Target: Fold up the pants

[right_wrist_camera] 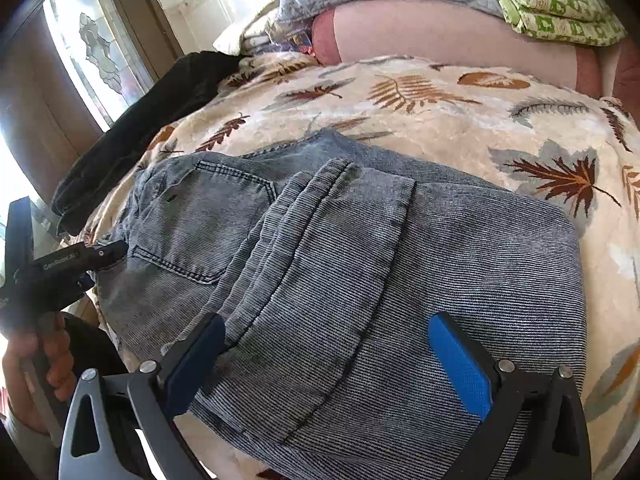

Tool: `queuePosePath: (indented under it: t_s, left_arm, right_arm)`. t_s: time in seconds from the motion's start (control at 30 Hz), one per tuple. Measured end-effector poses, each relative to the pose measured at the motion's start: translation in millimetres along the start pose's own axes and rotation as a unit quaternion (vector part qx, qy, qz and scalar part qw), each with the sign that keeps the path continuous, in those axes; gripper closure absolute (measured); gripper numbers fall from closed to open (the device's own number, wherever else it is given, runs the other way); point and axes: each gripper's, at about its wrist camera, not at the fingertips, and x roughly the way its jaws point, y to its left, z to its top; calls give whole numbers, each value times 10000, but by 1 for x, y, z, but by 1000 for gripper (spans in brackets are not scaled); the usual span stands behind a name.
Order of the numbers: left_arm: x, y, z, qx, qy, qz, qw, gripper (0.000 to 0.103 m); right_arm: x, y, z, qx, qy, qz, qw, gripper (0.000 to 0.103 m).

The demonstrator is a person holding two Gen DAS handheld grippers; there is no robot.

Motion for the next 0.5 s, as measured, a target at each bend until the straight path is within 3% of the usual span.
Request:
queuePosePath:
  t_s: [0.1, 0.27, 0.43, 0.47, 0.5]
  left_arm:
    - [0, 1, -1, 20, 3, -32, 10000, 64]
    - [-1, 2, -2, 46, 4, -65, 10000, 65]
    - [-1, 4, -2, 79, 3, -85, 9999, 65]
    - [-1, 4, -2, 90, 0, -82, 9999, 65]
    - [-1, 3, -3, 109, -6, -73, 9999, 65]
  right_arm:
    - [-7, -1, 12, 284, 193, 22, 9994, 1]
    - [-23, 21, 50, 62, -46, 52, 10000, 1]
    - [7, 54, 79, -833, 117, -927, 9921, 1]
    - [20, 57, 79, -974, 260, -1086, 9890, 0]
    - [46, 59, 74, -1201, 717, -1291, 9817, 0]
